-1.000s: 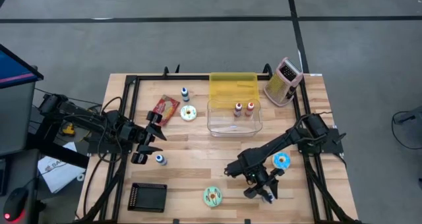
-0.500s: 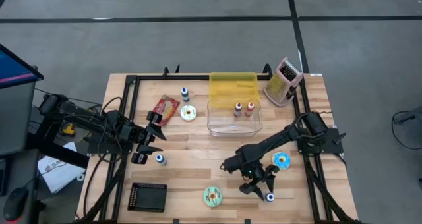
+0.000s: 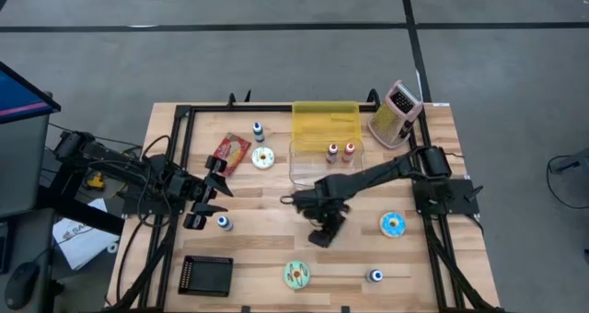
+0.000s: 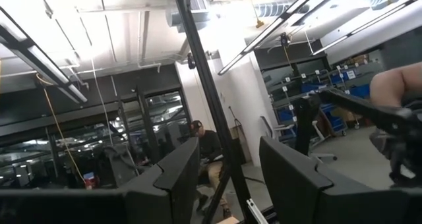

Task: Pick & Place Food Item
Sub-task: Put the bottom right blue food coloring bottle into the transparent bin

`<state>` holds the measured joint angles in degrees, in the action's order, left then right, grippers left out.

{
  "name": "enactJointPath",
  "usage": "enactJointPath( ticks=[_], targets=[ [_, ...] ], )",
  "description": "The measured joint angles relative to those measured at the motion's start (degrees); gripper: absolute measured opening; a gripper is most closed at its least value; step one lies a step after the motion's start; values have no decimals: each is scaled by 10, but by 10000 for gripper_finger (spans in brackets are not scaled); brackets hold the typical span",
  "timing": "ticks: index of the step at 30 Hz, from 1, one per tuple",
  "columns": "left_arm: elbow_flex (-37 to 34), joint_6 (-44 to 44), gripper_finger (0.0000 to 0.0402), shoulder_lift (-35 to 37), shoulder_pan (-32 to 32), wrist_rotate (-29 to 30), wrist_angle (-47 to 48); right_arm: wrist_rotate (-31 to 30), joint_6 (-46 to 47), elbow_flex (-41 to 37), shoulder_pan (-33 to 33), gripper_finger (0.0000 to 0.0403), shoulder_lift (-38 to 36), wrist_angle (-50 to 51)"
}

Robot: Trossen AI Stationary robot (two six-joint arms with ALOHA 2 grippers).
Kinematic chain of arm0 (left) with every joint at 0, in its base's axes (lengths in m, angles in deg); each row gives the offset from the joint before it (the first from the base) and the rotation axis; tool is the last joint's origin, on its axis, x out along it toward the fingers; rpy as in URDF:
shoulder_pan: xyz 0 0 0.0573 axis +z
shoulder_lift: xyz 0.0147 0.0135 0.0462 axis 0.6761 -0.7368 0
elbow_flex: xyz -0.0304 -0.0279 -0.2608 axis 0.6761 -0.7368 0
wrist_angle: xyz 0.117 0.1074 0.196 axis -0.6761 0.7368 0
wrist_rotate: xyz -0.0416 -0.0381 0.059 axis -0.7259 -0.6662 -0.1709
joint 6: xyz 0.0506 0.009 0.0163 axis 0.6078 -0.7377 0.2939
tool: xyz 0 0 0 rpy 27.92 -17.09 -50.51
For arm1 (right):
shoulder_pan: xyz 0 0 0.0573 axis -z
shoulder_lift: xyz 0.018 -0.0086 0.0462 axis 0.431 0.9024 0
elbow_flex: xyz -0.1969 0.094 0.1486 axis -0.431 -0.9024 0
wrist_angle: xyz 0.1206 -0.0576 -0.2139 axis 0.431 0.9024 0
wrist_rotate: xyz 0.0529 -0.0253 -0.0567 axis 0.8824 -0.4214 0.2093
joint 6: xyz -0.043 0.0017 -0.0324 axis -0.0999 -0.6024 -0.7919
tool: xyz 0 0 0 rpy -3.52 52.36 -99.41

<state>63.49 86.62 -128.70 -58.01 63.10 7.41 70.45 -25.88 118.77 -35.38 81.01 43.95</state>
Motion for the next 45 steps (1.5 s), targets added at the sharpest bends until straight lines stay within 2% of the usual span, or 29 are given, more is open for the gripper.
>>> enactJointPath(
  ticks=[3, 7, 11, 15, 21, 25, 30, 33, 35, 39, 42, 43, 45],
  targets=[
    [0, -2, 154, 0, 0, 0, 4, -44, -60, 43, -11, 225, -3, -47],
    [0, -10, 154, 0, 0, 0, 13, -83, -144, 105, -51, 225, -3, -59],
    [0, -13, 154, 0, 0, 0, 15, -114, -169, 145, -97, 225, -3, -51],
    [0, -16, 154, 0, 0, 0, 23, -124, -109, 165, -145, 225, -3, -60],
    [0, -17, 154, 0, 0, 0, 26, -126, 77, 165, -221, 225, -3, -90],
    [0, -17, 154, 0, 0, 0, 25, -129, 189, 170, -250, 225, -3, -189],
    [0, -25, 154, 0, 0, 0, 22, -203, 212, 239, -263, 225, -2, -220],
    [0, -30, 154, 0, 0, 0, 17, -247, 187, 310, -266, 225, -2, -153],
    [0, -39, 154, 0, 0, 0, 18, -276, 176, 363, -265, 225, -3, -70],
    [0, -45, 154, 0, 0, 0, 21, -354, 155, 458, -277, 225, -2, 181],
    [0, -47, 154, 0, -7, 0, 26, -396, 153, 496, -294, 225, -3, 372],
    [0, -47, 154, 0, -10, 0, 26, -405, 165, 498, -302, 225, -3, 411],
    [0, -47, 154, 0, -16, 0, 28, -413, 147, 473, -313, 225, -12, 388]
  ],
)
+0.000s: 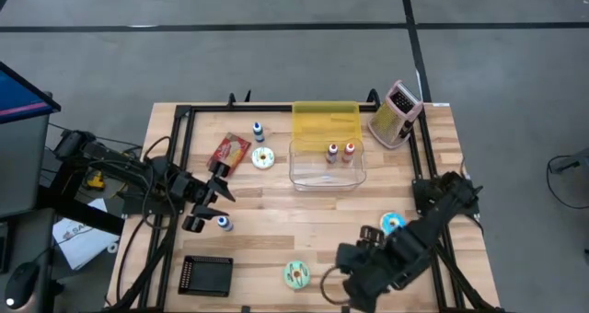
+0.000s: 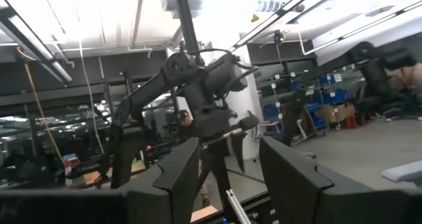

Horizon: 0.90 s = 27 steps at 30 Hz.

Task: Pick & Place Food Item
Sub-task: Put the bottom right blue food coloring bottle into the transparent bin

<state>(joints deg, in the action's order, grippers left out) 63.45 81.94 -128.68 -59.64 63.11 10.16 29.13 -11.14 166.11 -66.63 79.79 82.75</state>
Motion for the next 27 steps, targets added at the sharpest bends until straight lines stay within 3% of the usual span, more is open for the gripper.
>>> enactJointPath(
  ticks=[2, 8, 12, 18, 22, 27],
  targets=[
    [0, 1, 154, 0, -4, 0, 0, -36, 52, -20, -16, 220, -7, 17],
    [0, 2, 154, -1, -6, 0, 1, 48, 277, -101, -30, 184, -5, 11],
    [0, 1, 154, -1, -6, 0, -2, 145, 436, -154, -47, 143, -7, 10],
    [0, 0, 154, -1, -6, 0, -3, 181, 546, -177, -64, 100, -7, 5],
    [0, -8, 154, -1, -6, 0, -3, 173, 586, -177, -67, 110, -15, 8],
    [0, -9, 154, -1, -13, 0, -4, 115, 629, -184, -65, 167, -15, 12]
  ],
)
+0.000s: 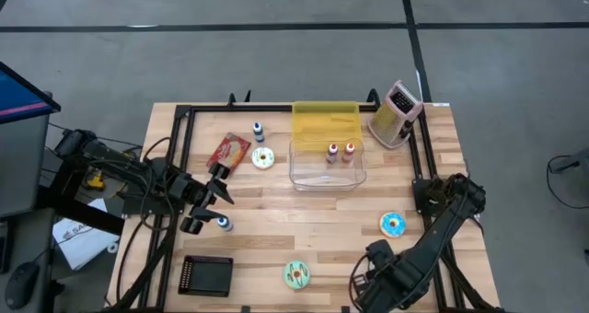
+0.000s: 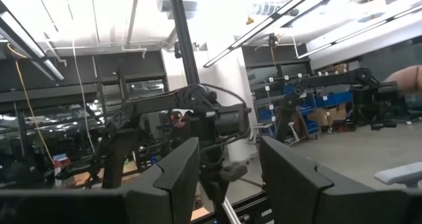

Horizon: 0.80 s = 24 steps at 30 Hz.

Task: Pick & Place Food Item
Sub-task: Put the bottom right blue food coloring bottle into the transparent bin

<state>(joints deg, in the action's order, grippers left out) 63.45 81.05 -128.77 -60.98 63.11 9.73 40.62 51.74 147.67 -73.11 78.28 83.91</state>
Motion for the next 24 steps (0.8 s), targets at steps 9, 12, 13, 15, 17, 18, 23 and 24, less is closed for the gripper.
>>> enactJointPath(
  ticks=[9, 12, 13, 15, 17, 18, 23, 24],
  targets=[
    [0, 3, 154, 0, -24, 0, -9, 2, 56, -30, -10, 289, 0, -1],
    [0, 3, 154, 0, -30, 0, -9, -16, 68, -31, -13, 297, 0, -12],
    [0, 3, 154, 0, -32, 0, -9, -18, 70, -31, -13, 298, 1, -16],
    [0, 3, 154, 0, -36, 0, -12, -24, 72, -34, -15, 294, 1, -31],
    [0, 4, 154, 0, -39, 0, -12, -31, 73, -46, -14, 288, 1, -60],
    [0, 4, 154, 0, -41, 0, -12, -32, 73, -52, -14, 285, 2, -73],
    [0, 4, 154, 0, -46, 0, -14, -30, 66, -83, -15, 281, 2, -95],
    [0, 4, 154, 0, -48, 0, -14, -30, 66, -87, -15, 281, 2, -91]
  ],
)
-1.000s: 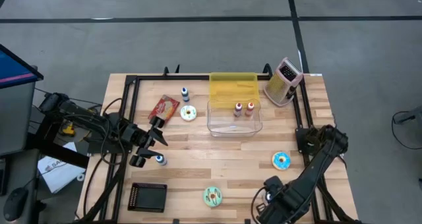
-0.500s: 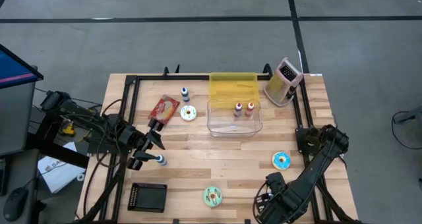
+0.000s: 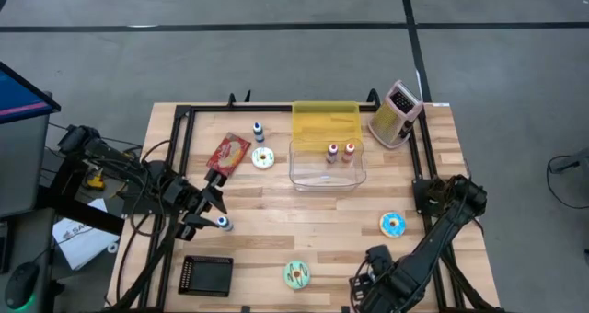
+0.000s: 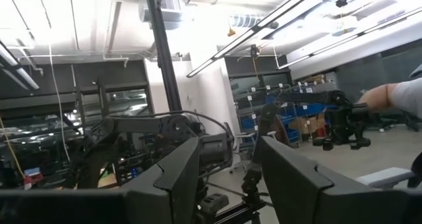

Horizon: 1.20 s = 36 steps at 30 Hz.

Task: Pick & Place Food Item
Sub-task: Put the bottom right blue food coloring bottle into the transparent bin

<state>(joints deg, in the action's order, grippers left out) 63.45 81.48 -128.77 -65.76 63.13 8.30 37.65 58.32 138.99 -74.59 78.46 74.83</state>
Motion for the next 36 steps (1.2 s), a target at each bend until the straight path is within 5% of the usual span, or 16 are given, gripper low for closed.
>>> enactJointPath(
  ticks=[21, 36],
  targets=[
    [0, 0, 154, 0, -2, 0, -1, 14, -104, -78, 22, 280, -4, -48],
    [0, 0, 154, 0, -2, 0, -2, 14, -124, -108, 22, 235, -4, -94]
  ],
)
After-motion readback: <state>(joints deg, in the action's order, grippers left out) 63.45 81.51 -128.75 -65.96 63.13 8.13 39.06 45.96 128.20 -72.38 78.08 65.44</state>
